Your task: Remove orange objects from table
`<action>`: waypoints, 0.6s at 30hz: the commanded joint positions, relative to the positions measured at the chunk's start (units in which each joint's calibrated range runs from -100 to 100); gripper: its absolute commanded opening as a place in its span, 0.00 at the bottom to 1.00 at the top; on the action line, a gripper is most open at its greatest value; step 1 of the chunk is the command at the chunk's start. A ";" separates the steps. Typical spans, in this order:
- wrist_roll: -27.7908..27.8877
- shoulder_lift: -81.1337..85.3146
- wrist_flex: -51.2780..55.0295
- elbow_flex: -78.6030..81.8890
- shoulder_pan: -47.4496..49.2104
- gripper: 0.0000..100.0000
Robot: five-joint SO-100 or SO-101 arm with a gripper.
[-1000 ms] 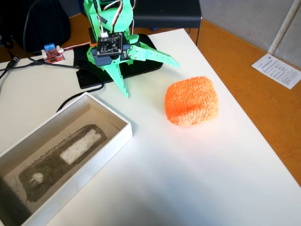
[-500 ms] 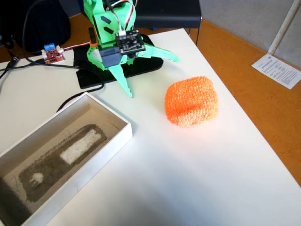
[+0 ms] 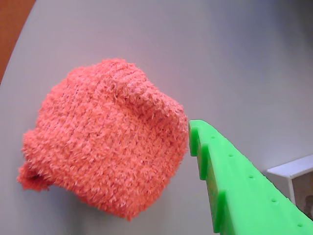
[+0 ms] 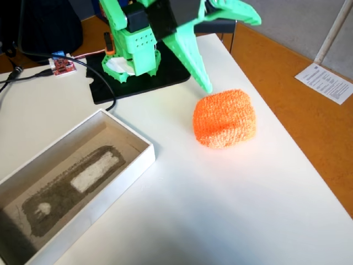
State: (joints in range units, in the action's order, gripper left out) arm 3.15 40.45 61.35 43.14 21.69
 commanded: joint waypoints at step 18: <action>-2.54 -8.26 -19.80 18.68 -1.91 0.63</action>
State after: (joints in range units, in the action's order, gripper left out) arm 0.81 32.77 43.47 61.22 20.38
